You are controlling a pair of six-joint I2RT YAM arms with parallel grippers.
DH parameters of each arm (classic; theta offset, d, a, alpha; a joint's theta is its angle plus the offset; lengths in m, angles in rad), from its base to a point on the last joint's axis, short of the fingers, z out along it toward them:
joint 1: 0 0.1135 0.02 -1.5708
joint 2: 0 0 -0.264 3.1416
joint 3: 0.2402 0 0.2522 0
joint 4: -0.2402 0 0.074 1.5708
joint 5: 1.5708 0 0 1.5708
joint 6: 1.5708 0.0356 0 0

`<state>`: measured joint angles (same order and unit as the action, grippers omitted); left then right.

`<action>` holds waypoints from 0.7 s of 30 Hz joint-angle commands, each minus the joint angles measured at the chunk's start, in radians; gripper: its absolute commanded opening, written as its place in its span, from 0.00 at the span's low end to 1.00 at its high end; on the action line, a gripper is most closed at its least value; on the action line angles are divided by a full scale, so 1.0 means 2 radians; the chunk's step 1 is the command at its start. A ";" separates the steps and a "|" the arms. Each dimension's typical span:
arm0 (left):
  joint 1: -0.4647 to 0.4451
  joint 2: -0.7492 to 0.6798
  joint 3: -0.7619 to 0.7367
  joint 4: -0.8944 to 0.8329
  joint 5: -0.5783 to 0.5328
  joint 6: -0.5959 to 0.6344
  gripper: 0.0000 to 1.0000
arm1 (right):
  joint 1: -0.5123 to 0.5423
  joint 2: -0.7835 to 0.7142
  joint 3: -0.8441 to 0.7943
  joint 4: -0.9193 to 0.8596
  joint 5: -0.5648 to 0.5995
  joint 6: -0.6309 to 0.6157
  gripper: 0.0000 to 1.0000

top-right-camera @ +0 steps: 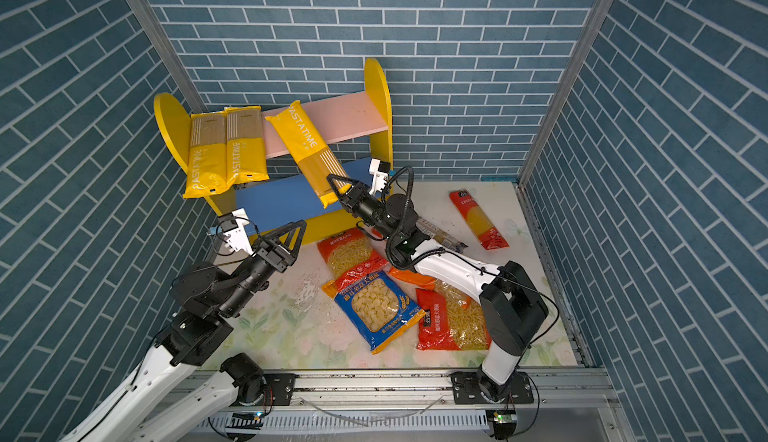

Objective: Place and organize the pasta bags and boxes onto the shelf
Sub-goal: 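Open the left gripper and draw it back while the right holds the pack, then push the yellow pack upright against the other packs with the right gripper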

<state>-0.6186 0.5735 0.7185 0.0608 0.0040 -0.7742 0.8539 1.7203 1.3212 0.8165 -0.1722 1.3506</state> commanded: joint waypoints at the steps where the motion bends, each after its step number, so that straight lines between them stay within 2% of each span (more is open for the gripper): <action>1: -0.003 -0.025 -0.023 -0.094 -0.034 0.021 0.76 | 0.008 0.008 0.100 0.001 0.039 0.005 0.00; 10: -0.008 -0.091 -0.062 -0.165 -0.056 0.020 0.75 | 0.054 0.102 0.296 -0.161 0.121 0.005 0.00; 13: -0.008 -0.103 -0.062 -0.183 -0.060 0.023 0.75 | 0.064 0.133 0.361 -0.226 0.151 0.016 0.09; 18: -0.008 -0.106 -0.073 -0.181 -0.056 0.020 0.76 | 0.071 0.195 0.480 -0.292 0.169 0.015 0.15; 21: -0.008 -0.101 -0.081 -0.169 -0.050 0.011 0.75 | 0.074 0.253 0.575 -0.336 0.167 0.014 0.30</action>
<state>-0.6315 0.3660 0.5781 -0.2825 -0.1001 -0.7490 1.0004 2.1849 2.2917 0.1215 0.1322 1.3746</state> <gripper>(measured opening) 0.754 0.277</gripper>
